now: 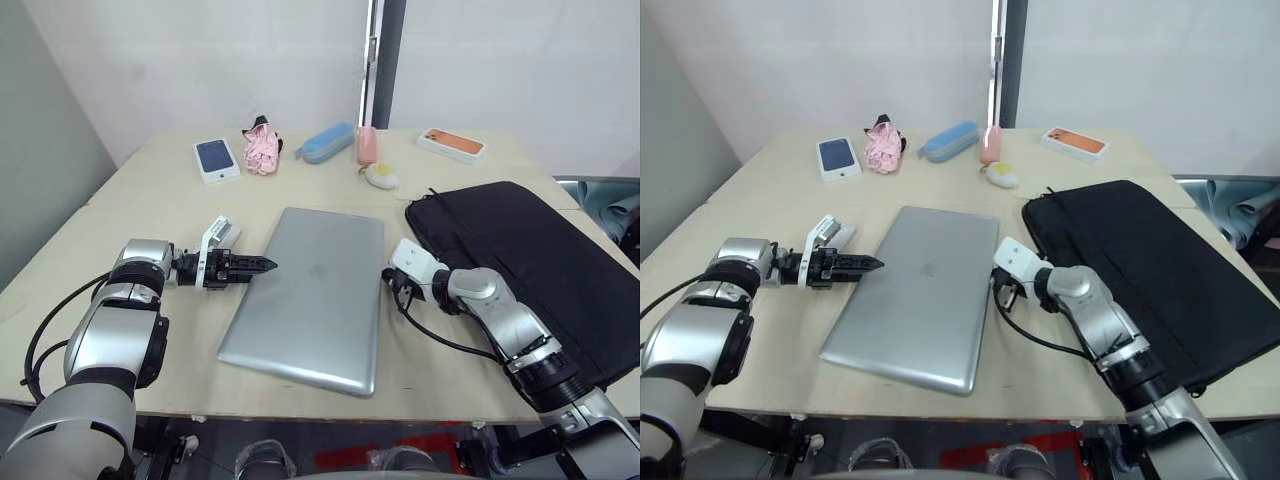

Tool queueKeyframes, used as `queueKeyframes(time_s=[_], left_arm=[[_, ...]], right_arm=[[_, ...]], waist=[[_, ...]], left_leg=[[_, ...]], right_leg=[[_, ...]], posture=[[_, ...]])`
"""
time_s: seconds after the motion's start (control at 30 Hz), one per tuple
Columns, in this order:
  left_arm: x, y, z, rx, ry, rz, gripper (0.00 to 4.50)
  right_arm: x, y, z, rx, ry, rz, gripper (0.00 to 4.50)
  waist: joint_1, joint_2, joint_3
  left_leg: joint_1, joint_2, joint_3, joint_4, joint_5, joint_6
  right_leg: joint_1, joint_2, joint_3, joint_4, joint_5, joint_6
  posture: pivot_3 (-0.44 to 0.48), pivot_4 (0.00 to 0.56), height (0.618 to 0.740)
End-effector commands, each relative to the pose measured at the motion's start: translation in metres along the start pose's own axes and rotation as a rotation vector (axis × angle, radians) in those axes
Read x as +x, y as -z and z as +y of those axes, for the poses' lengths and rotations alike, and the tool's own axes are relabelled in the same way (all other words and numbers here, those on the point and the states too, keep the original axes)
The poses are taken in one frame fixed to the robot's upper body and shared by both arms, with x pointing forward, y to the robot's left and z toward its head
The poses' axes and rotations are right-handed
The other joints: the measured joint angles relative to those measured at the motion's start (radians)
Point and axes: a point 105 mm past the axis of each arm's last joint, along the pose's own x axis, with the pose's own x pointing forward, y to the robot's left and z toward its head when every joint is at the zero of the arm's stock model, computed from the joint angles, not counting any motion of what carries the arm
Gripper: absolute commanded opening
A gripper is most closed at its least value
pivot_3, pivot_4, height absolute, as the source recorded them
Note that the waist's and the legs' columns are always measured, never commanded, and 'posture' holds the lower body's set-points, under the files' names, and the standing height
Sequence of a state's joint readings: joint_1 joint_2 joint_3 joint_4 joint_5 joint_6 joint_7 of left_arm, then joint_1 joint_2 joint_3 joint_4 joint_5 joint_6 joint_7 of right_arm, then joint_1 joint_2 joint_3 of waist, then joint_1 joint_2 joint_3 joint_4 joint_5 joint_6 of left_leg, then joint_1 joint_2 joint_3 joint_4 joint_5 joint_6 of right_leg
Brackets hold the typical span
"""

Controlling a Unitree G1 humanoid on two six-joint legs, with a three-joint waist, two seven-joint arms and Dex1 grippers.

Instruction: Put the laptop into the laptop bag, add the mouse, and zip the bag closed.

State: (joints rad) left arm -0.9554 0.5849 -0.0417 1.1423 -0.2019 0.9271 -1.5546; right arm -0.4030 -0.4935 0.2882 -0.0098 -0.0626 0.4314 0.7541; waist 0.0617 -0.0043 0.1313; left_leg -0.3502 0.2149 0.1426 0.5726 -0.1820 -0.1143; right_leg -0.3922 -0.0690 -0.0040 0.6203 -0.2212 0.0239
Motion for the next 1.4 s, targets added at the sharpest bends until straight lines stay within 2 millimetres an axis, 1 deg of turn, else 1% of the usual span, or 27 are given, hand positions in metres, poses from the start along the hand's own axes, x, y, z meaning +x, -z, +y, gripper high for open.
queueKeyframes(time_s=[0.03, 0.1, 0.23, 0.3, 0.4, 0.67, 0.73, 0.97, 1.0, 1.07, 1.17, 1.2, 1.23, 1.27, 1.37, 1.4], left_arm=[[0.014, 0.010, -0.008, -0.063, 0.108, 0.019, 4.50], [0.014, 0.011, -0.009, -0.062, 0.112, 0.022, 4.50], [0.013, 0.011, -0.014, -0.069, 0.143, 0.018, 4.50], [0.012, 0.013, -0.015, -0.068, 0.146, 0.027, 4.50], [0.011, 0.017, -0.016, -0.062, 0.146, 0.044, 3.72], [0.009, 0.016, -0.021, -0.053, 0.162, 0.045, 0.88], [0.007, 0.014, -0.023, -0.050, 0.166, 0.037, 0.42], [-0.001, 0.002, -0.032, -0.030, 0.170, 0.018, 0.40], [-0.002, 0.001, -0.033, -0.027, 0.171, 0.016, 0.40], [-0.004, -0.001, -0.036, -0.016, 0.175, 0.018, 0.39], [-0.008, -0.004, -0.042, 0.020, 0.180, 0.018, 0.39], [-0.010, -0.005, -0.046, 0.023, 0.193, 0.010, 0.39], [-0.013, -0.007, -0.051, 0.030, 0.208, 0.001, 0.39], [-0.016, -0.008, -0.055, 0.038, 0.219, -0.004, 0.39], [-0.026, -0.010, -0.068, 0.056, 0.249, -0.020, 0.39], [-0.030, -0.010, -0.072, 0.057, 0.258, -0.032, 0.39]], right_arm=[[0.008, 0.002, 0.027, 0.044, -0.125, -0.018, 0.04], [0.006, 0.002, 0.025, 0.052, -0.121, -0.023, 0.04], [0.006, -0.007, 0.016, 0.065, -0.099, -0.057, 0.04], [0.007, -0.007, 0.015, 0.064, -0.096, -0.054, 0.04], [0.008, -0.002, 0.011, 0.052, -0.086, -0.031, 0.00], [0.006, 0.003, 0.008, 0.054, -0.089, -0.021, 0.00], [0.005, 0.003, 0.008, 0.056, -0.087, -0.021, 0.00], [0.000, 0.000, 0.002, 0.056, -0.080, -0.034, 0.00], [-0.002, -0.002, 0.000, 0.057, -0.080, -0.042, 0.00], [-0.011, -0.013, -0.003, 0.068, -0.088, -0.092, 0.00], [-0.032, -0.033, -0.011, 0.091, -0.089, -0.189, 0.00], [-0.040, -0.040, -0.015, 0.100, -0.078, -0.222, 0.00], [-0.049, -0.045, -0.019, 0.113, -0.061, -0.249, 0.00], [-0.058, -0.050, -0.022, 0.126, -0.049, -0.273, 0.00], [-0.091, -0.062, -0.031, 0.155, -0.010, -0.344, 0.00], [-0.103, -0.064, -0.038, 0.179, 0.032, -0.359, 0.26]], waist=[[0.000, 0.000, 0.000], [0.002, 0.000, 0.000], [0.000, 0.000, 0.001], [-0.004, 0.000, 0.001], [-0.015, 0.001, 0.002], [-0.016, 0.001, 0.006], [-0.013, 0.001, 0.006], [-0.014, 0.002, 0.007], [-0.013, 0.002, 0.007], [-0.012, 0.002, 0.008], [-0.012, 0.001, 0.012], [-0.012, 0.002, 0.013], [-0.012, 0.002, 0.013], [-0.012, 0.002, 0.013], [-0.005, 0.002, 0.014], [-0.002, 0.002, 0.014]], left_leg=[[0.000, 0.000, 0.000, 0.000, 0.000, 0.000], [0.000, 0.000, 0.000, -0.001, 0.000, -0.001], [-0.001, 0.000, 0.000, -0.004, 0.000, 0.000], [-0.002, 0.000, 0.001, -0.006, 0.000, 0.000], [-0.002, 0.000, 0.001, -0.008, 0.000, 0.000], [-0.002, 0.001, 0.001, -0.008, 0.000, -0.001], [-0.001, 0.000, 0.001, -0.008, 0.000, -0.001], [-0.002, 0.000, 0.002, -0.009, 0.000, -0.002], [-0.002, 0.000, 0.002, -0.009, 0.000, -0.001], [-0.003, 0.000, 0.002, -0.009, 0.001, -0.001], [-0.005, 0.000, 0.001, -0.009, 0.001, -0.001], [-0.011, 0.001, 0.001, -0.009, 0.002, 0.001], [-0.017, 0.001, 0.000, -0.009, 0.006, 0.006], [-0.018, 0.001, 0.000, -0.009, 0.006, 0.006], [-0.020, 0.001, 0.000, -0.010, 0.008, 0.002], [-0.020, 0.001, 0.000, -0.011, 0.008, 0.002]], right_leg=[[0.000, 0.000, 0.000, 0.000, 0.000, 0.000], [0.000, 0.000, 0.000, -0.001, 0.000, 0.000], [-0.001, 0.000, 0.000, -0.004, 0.000, 0.000], [-0.002, 0.001, 0.000, -0.005, 0.000, 0.000], [-0.003, 0.001, 0.000, -0.005, 0.000, 0.000], [-0.004, 0.001, 0.000, -0.005, 0.000, 0.000], [-0.003, 0.001, 0.000, -0.005, 0.000, 0.000], [-0.005, 0.001, 0.000, -0.006, 0.000, -0.001], [-0.005, 0.001, 0.000, -0.006, 0.000, -0.001], [-0.006, 0.001, 0.000, -0.006, 0.000, 0.000], [-0.008, 0.001, 0.000, -0.006, 0.000, 0.000], [-0.011, 0.002, -0.001, -0.006, 0.000, 0.000], [-0.015, 0.002, -0.001, -0.006, 0.000, 0.000], [-0.017, 0.002, -0.001, -0.006, 0.000, 0.000], [-0.019, 0.003, -0.002, -0.007, 0.003, 0.004], [-0.019, 0.003, -0.003, -0.007, 0.003, 0.005]], posture=[[0.000, 0.150, 0.740], [0.000, 0.150, 0.740], [0.000, 0.150, 0.740], [0.000, 0.150, 0.740], [0.000, 0.150, 0.740], [0.000, 0.150, 0.740], [0.000, 0.150, 0.740], [0.000, 0.150, 0.740], [0.000, 0.150, 0.740], [0.000, 0.150, 0.740], [0.000, 0.150, 0.740], [0.000, 0.150, 0.740], [0.000, 0.150, 0.740], [0.000, 0.150, 0.740], [0.000, 0.150, 0.740], [0.000, 0.150, 0.740]])
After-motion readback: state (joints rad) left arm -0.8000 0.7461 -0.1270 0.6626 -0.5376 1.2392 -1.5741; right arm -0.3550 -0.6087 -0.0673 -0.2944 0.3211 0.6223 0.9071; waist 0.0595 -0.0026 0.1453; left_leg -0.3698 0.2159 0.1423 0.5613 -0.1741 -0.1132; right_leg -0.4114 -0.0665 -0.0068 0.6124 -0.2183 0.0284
